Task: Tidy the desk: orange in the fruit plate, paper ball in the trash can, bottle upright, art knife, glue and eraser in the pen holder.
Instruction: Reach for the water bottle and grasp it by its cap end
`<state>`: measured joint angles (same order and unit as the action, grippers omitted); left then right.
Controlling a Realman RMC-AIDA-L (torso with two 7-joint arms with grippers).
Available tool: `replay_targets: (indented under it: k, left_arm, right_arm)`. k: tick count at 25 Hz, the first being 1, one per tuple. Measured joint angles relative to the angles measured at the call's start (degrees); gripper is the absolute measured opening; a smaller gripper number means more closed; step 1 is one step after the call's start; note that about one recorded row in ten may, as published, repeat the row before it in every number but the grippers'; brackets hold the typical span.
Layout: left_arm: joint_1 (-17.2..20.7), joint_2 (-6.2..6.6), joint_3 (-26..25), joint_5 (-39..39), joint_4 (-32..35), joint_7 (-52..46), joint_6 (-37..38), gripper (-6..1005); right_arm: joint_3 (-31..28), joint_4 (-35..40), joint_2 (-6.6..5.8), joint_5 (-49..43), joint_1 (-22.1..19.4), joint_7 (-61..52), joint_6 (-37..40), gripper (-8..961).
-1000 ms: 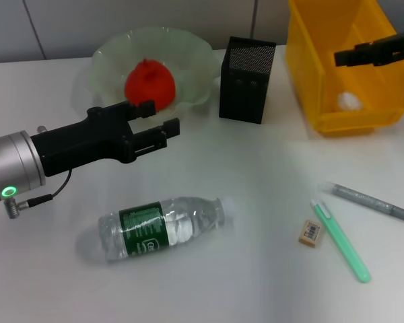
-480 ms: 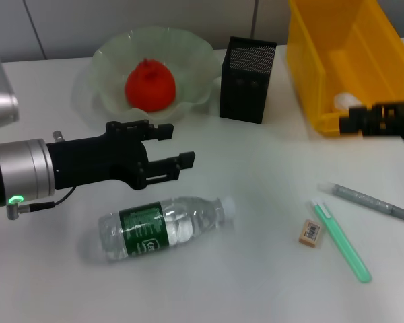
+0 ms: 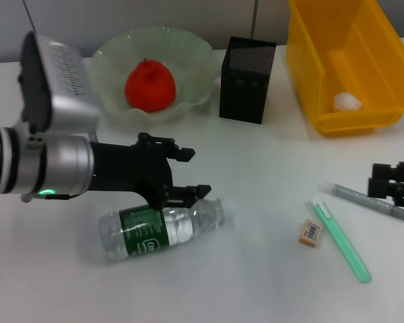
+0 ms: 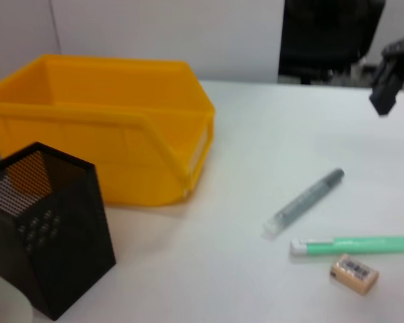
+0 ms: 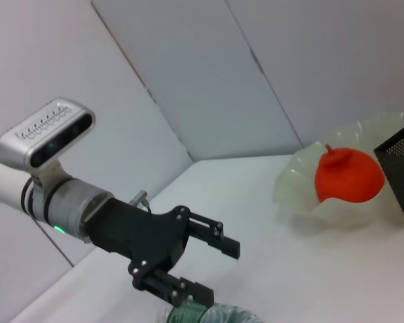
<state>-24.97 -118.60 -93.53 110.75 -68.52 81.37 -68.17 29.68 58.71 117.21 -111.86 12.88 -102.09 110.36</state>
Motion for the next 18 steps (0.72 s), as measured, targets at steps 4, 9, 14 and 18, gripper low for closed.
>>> replay_targets:
  k: [4,9,14,18]
  left_arm:
    - [-0.79,-0.04,2.95,4.27,-1.97,-3.79,1.66,621]
    - [-1.55,-0.14,7.82,10.16,-6.07,-11.96,3.05,619]
    - [-1.72,-0.18,12.89,15.37,-10.85,-19.55,3.17,618]
    - [-2.39,-0.23,15.98,17.17,-13.29,-24.05,3.19,617]
  right_arm:
    - [-1.25,-1.28,-0.44,-0.21,-0.85,1.22,0.61,513]
    - [-2.53,-3.85,-1.41,-0.43,-1.9,3.26,-0.33,512]
    - [-4.24,-8.78,-3.34,-0.51,-2.06,5.81,-1.86,512]
    - [-4.28,-12.27,-4.55,-0.82,-1.76,7.88,-3.43,511]
